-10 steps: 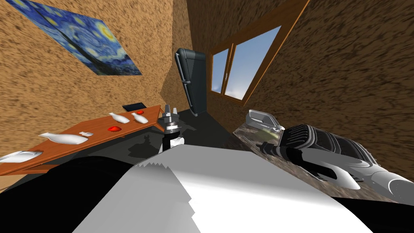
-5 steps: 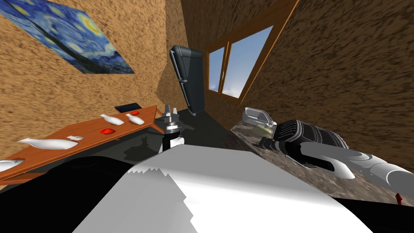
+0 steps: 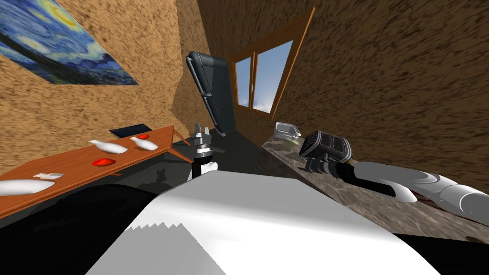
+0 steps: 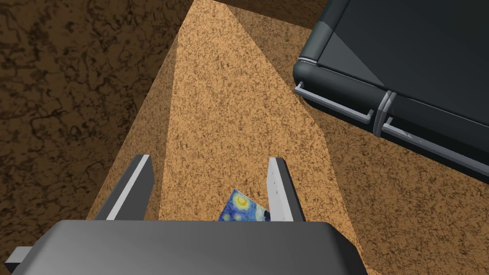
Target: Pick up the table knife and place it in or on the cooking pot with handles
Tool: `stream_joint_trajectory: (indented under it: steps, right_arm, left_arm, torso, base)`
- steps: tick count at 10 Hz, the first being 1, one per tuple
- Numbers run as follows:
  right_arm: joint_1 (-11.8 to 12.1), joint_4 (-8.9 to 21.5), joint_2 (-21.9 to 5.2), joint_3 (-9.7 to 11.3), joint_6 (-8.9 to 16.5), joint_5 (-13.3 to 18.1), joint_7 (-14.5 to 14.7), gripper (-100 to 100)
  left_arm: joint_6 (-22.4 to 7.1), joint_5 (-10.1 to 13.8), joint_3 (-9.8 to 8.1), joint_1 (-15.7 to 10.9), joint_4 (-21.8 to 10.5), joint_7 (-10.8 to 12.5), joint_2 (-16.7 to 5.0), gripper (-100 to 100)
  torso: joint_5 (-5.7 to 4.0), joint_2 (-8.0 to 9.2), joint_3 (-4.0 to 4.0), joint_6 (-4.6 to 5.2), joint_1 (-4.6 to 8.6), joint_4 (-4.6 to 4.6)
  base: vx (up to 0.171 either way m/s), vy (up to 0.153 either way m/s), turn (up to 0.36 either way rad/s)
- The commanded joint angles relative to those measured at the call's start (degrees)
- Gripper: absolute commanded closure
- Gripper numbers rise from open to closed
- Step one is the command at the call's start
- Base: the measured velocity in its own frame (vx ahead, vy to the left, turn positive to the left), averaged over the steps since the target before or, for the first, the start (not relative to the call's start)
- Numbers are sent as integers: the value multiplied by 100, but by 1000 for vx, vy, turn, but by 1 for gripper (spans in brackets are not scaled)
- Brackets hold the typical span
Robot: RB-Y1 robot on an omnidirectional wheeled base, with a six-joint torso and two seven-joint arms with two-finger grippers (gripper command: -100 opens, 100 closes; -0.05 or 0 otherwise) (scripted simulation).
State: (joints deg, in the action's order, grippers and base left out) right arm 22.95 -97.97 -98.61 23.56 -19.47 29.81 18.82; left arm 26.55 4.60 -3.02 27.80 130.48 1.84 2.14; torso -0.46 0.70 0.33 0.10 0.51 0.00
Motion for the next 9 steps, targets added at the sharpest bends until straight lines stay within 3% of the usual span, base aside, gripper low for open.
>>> stream_joint_trajectory:
  steps: [1, 2, 3, 4, 9]
  right_arm:
    - [-51, -87, -75, -28, -37, 163, 46, -100]
    - [-107, -198, -151, -60, -82, 250, -1, -100]
    - [-77, -223, -170, 21, -130, 90, -187, -100]
    - [-77, -223, -170, 21, -130, 90, -187, -100]
    - [171, -223, -207, 336, -208, -422, -539, -100]
  left_arm:
    - [0, 0, 0, 0, 0, 0, 0, 0]
    - [0, 0, 0, 0, 0, 0, 0, 0]
    - [0, 0, 1, 0, 0, 0, 1, 0]
    - [0, 0, 2, 0, 0, 0, 1, 0]
    - [1, 0, 2, 2, 1, 0, 2, 0]
  torso:
    - [0, 0, 0, 0, 0, 0]
    - [3, -6, -3, -2, -15, -1]
    - [7, -13, -7, -4, -27, -3]
    - [11, -49, -27, -12, -55, -11]
    - [25, -138, -82, -16, -104, -34]
  base:
    - [-124, -101, -240]
    - [-102, -76, -210]
    - [9, -6, 39]
    - [75, 43, 91]
    - [166, 96, 155]
